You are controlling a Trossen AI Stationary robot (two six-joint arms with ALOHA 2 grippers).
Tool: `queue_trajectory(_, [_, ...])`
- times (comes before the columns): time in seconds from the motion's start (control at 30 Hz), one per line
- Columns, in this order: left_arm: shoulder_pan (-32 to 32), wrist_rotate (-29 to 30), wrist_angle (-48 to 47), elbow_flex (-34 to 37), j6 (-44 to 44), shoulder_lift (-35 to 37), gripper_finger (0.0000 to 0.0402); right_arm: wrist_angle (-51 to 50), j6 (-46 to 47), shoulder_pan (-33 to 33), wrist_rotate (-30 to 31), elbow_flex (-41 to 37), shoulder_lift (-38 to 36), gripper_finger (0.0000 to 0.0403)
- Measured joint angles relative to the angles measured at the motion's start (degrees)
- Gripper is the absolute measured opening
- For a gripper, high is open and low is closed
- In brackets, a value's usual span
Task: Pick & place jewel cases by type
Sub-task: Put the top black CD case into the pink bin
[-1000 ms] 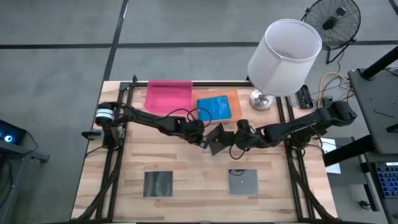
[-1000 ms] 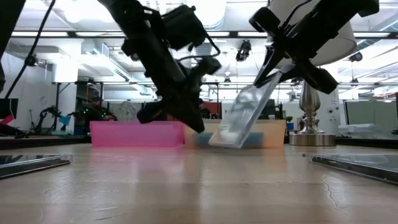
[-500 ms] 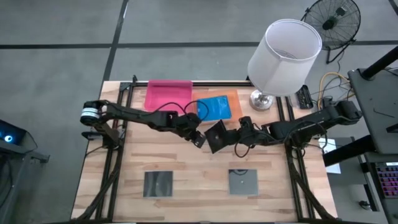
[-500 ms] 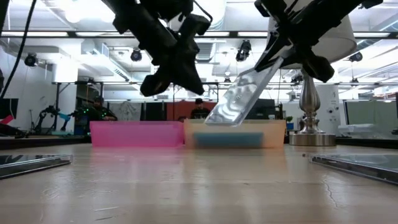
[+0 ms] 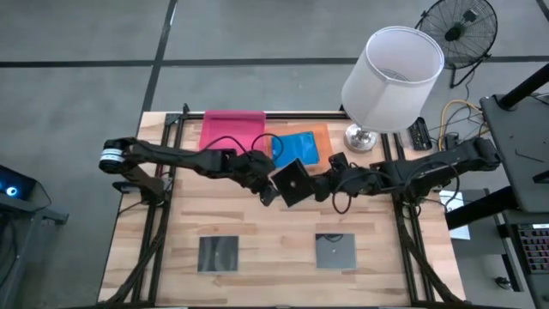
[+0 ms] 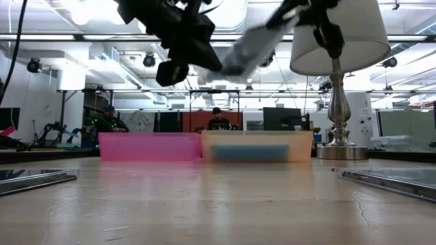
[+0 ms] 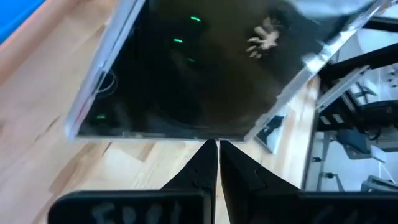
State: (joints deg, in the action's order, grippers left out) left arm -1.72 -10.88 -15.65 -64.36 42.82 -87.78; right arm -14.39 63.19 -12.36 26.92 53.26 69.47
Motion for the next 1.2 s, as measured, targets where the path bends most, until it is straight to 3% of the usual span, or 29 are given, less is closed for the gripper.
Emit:
queue_trajectory(0.27, [0.0,-1.9,0.2,0.0,-4.0,6.9,0.0000,-4.7,-8.3,0.1,0.4,8.2,-0.1,0.0035])
queue_trajectory(0.57, [-0.1,6.9,0.1,0.0,-9.2,17.3,0.0000,-10.1,-9.7,0.0,1.5,13.0,0.0,0.0035])
queue_trajectory(0.97, [-0.1,10.9,1.8,-0.1,-12.8,24.5,0.0002,-10.3,-13.7,0.0,1.5,16.9,0.0,0.0034])
queue_trajectory(1.2, [-0.1,10.8,2.2,-0.1,-14.1,28.2,0.0060,-10.3,-17.6,0.0,1.5,20.1,0.0,0.0034])
